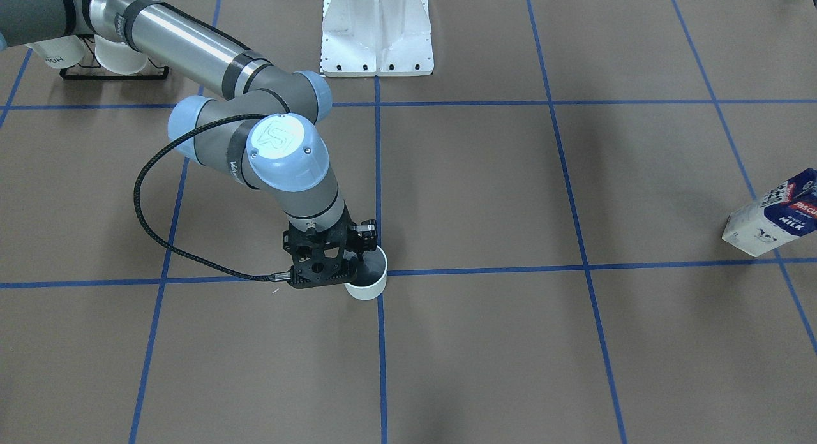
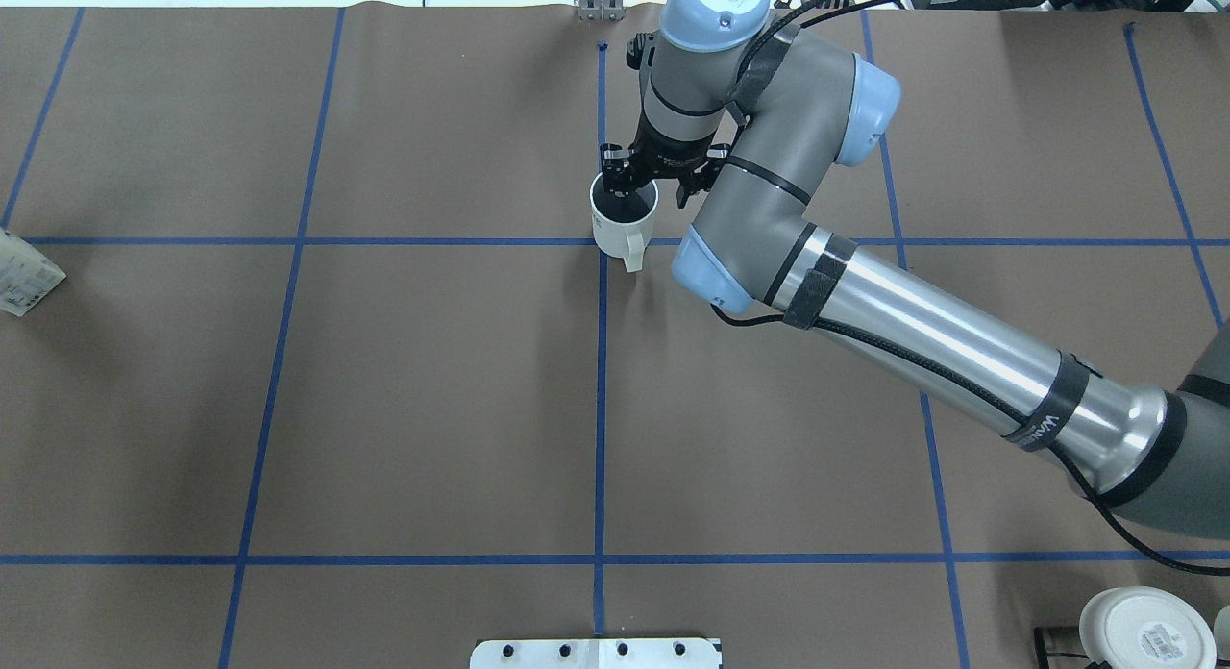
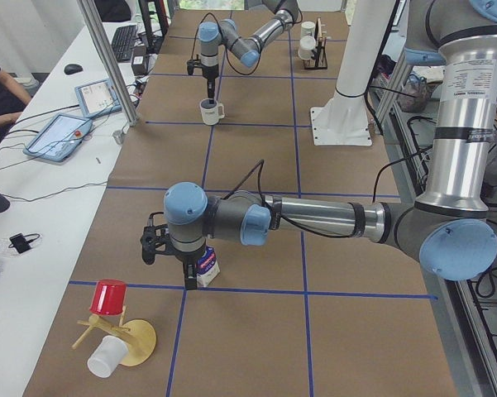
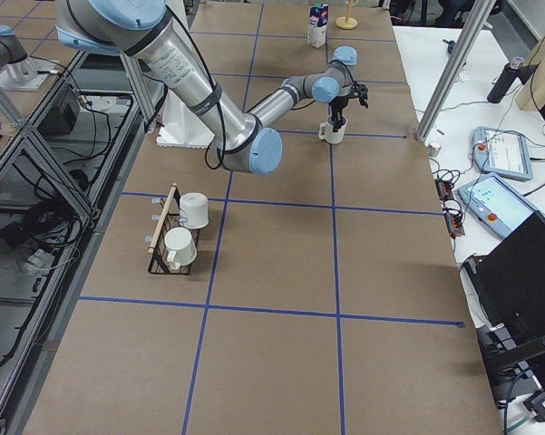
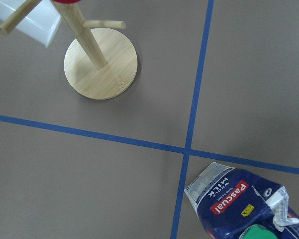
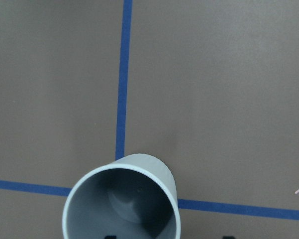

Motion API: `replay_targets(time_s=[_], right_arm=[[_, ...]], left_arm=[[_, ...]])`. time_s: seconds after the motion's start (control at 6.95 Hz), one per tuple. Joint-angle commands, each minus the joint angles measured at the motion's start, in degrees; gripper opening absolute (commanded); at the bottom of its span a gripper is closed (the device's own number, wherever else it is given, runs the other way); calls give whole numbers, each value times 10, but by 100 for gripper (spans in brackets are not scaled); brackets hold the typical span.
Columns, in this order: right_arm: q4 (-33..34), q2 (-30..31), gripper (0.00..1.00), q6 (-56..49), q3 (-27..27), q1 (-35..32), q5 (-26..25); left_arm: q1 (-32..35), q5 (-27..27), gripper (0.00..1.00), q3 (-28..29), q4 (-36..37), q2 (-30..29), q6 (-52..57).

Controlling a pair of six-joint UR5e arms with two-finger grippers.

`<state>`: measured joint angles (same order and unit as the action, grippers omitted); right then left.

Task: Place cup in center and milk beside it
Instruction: 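Lower the white mug onto the center grid crossing and open the right gripper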

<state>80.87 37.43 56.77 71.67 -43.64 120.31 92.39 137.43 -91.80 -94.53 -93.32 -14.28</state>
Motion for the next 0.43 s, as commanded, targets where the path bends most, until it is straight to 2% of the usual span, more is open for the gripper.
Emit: replay_targets(time_s=[0.0, 0.14, 0.29], right_arm=[[2, 5, 100, 0, 27, -58, 74], [11, 18, 100, -2, 42, -88, 98], [17, 54, 100, -10, 78, -110, 106]], left_arm=[[-10, 30, 98, -33, -4, -5, 5], [-51, 5, 98, -72, -5, 1, 30], [-74, -70, 98, -98, -3, 9, 120]])
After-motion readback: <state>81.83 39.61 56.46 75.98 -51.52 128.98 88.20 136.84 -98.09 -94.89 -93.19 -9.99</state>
